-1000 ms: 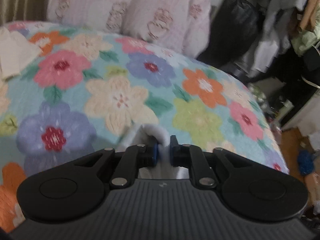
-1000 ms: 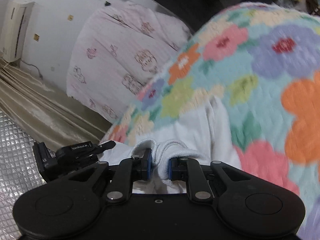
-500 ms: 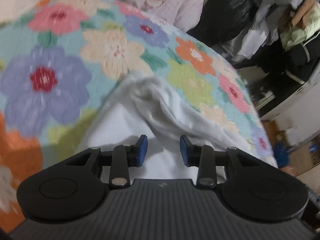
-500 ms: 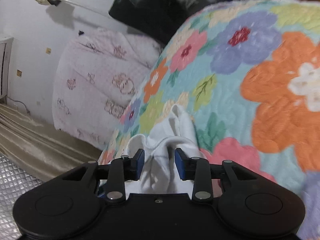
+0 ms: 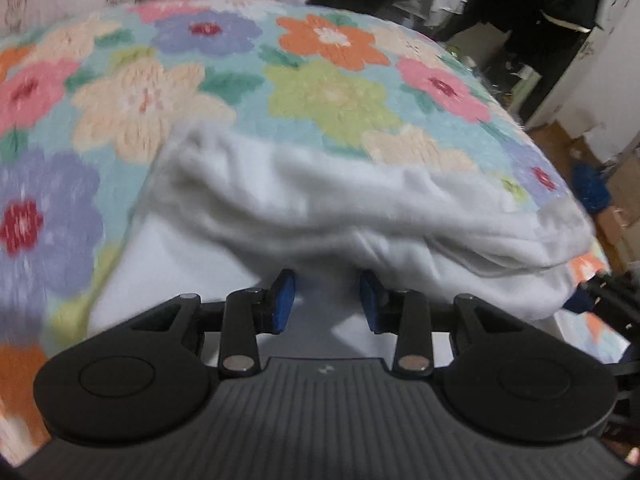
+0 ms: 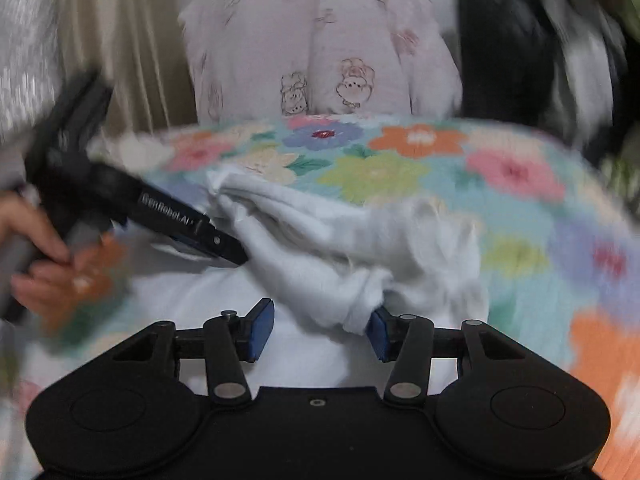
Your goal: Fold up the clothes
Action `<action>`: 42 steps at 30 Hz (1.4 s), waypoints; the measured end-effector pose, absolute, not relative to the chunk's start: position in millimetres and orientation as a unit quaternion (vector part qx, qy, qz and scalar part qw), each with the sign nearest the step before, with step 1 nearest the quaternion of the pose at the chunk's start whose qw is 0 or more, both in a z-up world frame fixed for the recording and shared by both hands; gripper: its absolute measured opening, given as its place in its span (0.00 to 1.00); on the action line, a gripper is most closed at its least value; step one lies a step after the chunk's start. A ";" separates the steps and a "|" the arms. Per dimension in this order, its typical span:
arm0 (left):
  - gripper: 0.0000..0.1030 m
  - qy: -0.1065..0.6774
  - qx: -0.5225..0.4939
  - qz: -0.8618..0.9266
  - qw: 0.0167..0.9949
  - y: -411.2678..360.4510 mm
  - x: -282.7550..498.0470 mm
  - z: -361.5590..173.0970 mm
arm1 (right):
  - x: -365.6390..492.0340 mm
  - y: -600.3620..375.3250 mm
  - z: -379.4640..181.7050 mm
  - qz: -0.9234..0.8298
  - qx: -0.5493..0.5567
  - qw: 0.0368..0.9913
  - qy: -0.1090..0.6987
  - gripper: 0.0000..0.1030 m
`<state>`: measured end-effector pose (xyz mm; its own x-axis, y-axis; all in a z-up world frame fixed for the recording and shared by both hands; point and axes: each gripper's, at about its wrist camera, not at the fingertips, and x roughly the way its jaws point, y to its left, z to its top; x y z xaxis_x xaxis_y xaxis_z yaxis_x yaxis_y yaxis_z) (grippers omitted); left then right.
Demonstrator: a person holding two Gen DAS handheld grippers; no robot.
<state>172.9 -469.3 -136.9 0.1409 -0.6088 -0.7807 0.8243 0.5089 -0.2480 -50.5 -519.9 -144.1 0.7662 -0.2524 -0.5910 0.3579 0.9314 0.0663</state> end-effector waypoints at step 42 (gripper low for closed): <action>0.66 0.522 -0.236 -0.311 0.759 -332.6 200.2 -188.2 | -145.4 -489.4 -236.5 -0.223 0.638 0.732 0.084 0.66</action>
